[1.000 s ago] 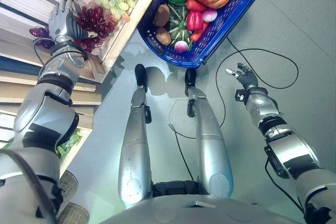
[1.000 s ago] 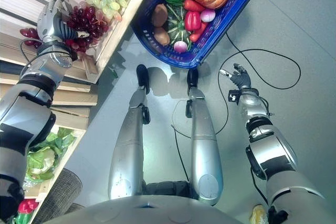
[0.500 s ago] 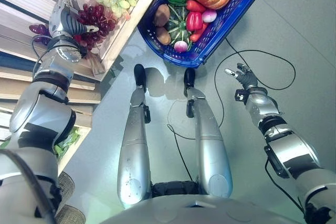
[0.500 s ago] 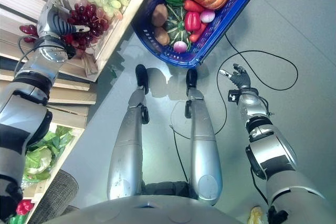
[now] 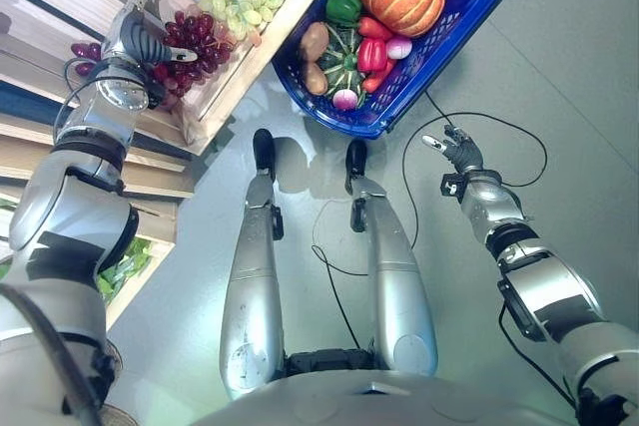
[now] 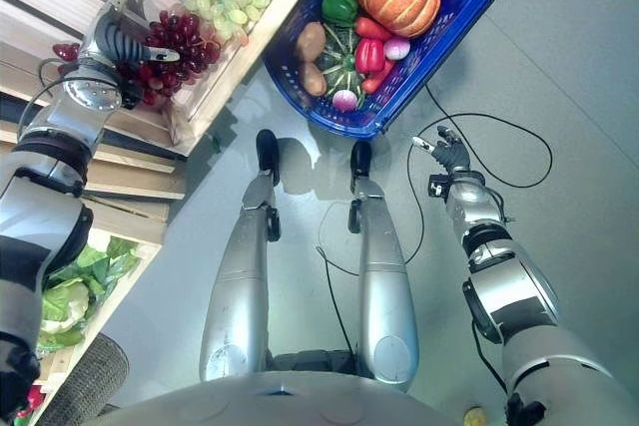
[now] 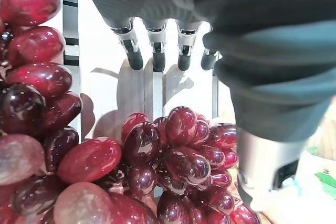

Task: Pick up fruits and vegetables into the basket

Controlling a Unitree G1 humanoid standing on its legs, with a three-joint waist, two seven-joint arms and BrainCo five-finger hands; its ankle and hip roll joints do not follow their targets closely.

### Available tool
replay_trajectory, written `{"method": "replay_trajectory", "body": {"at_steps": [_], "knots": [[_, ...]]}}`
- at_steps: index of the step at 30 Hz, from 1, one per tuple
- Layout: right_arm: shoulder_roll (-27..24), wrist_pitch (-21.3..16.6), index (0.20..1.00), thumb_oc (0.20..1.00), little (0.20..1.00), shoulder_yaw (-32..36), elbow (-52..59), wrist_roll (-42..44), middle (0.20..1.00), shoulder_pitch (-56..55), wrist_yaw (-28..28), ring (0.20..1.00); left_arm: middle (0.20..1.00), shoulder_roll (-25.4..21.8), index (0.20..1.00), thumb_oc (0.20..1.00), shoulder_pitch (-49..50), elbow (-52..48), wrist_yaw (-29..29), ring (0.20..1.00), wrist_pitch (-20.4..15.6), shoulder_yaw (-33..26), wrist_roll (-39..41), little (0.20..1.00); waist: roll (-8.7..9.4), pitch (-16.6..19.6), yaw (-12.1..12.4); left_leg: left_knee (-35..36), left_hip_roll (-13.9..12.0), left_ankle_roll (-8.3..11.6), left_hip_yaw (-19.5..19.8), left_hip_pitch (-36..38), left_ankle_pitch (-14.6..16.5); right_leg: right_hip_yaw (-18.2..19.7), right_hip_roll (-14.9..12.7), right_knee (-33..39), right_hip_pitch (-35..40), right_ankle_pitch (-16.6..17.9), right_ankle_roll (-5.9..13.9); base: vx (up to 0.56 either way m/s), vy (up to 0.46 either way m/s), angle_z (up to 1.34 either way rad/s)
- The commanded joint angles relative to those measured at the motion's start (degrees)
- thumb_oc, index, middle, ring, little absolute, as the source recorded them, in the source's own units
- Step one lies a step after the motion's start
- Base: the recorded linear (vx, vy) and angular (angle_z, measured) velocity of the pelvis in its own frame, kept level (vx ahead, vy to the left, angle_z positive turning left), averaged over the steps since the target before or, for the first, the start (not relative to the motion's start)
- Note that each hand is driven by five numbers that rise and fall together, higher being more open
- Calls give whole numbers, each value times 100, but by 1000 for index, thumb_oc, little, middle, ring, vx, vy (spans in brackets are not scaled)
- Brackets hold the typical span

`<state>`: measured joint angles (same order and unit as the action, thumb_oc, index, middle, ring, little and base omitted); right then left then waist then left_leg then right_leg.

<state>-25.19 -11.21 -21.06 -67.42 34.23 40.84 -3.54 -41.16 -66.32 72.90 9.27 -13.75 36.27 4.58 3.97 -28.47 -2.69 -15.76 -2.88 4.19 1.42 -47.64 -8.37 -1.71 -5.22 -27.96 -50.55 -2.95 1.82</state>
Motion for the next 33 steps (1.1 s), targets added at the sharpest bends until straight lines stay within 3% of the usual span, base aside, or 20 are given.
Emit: {"method": "replay_trajectory", "body": {"at_steps": [1, 10, 14, 17, 23, 29, 33], "knots": [[-129, -55, 1000, 1000, 1000, 81, 11, -80, 1000, -16, -19, 1000, 1000, 967, 1000, 1000, 555, 469, -1294, 1000, 383, 322, -160, 1000, -163, -132, -284, -490, -60, -333, -111, -109, 457, 160, 123, 695, 132, 871, 103, 0, 0, 0], [-80, -84, 1000, 1000, 1000, 74, -15, -70, 1000, 36, -21, 1000, 1000, 1045, 1000, 1000, 632, 452, -1271, 1000, 401, 379, -319, 1000, -150, -132, -265, -473, -57, -333, -104, -118, 459, 144, 126, 735, 137, 892, 114, 0, 0, 0], [-80, -85, 1000, 1000, 1000, 82, -30, -56, 1000, 20, -22, 1000, 1000, 1030, 1000, 1000, 625, 428, -934, 1000, 316, 433, -449, 1000, -154, -132, -263, -468, -50, -336, -96, -106, 456, 154, 126, 739, 147, 901, 113, 0, 0, 0], [-78, -119, 1000, 1000, 1000, 51, -38, 12, 1000, -6, -40, 1000, 1000, 945, 1000, 1000, 574, 313, 448, 1000, 192, 413, -676, 1000, -147, -132, -237, -469, -44, -336, -78, -99, 452, 147, 124, 751, 166, 898, 110, 0, 0, 0], [29, -374, 1000, 1000, 1000, 81, -22, 128, 1000, -291, -144, 1000, 1000, 696, 1000, 1000, 696, 42, 2425, 1000, -137, -171, -1249, 1000, -135, -132, -120, -464, 6, -313, 31, -78, 456, 97, 91, 786, 240, 850, 97, 1, -37, 1], [124, -460, 1000, 1000, 1000, 126, 144, 235, 1000, -511, -300, 1000, 1000, 741, 1000, 1000, 1147, -352, 3307, 1000, -117, -421, -1888, 1000, -125, -132, 8, -405, 100, -325, 119, -49, 466, -4, 58, 841, 278, 869, 103, -2, -60, 1], [107, -461, 1000, 1000, 1000, 152, 247, 256, 1000, -608, -334, 1000, 1000, 836, 1000, 1000, 1455, -651, 3502, 1000, -25, -498, -1992, 1000, -135, -132, 59, -367, 105, -329, 131, -31, 466, -43, 54, 840, 294, 851, 103, 0, 0, 0]]}}
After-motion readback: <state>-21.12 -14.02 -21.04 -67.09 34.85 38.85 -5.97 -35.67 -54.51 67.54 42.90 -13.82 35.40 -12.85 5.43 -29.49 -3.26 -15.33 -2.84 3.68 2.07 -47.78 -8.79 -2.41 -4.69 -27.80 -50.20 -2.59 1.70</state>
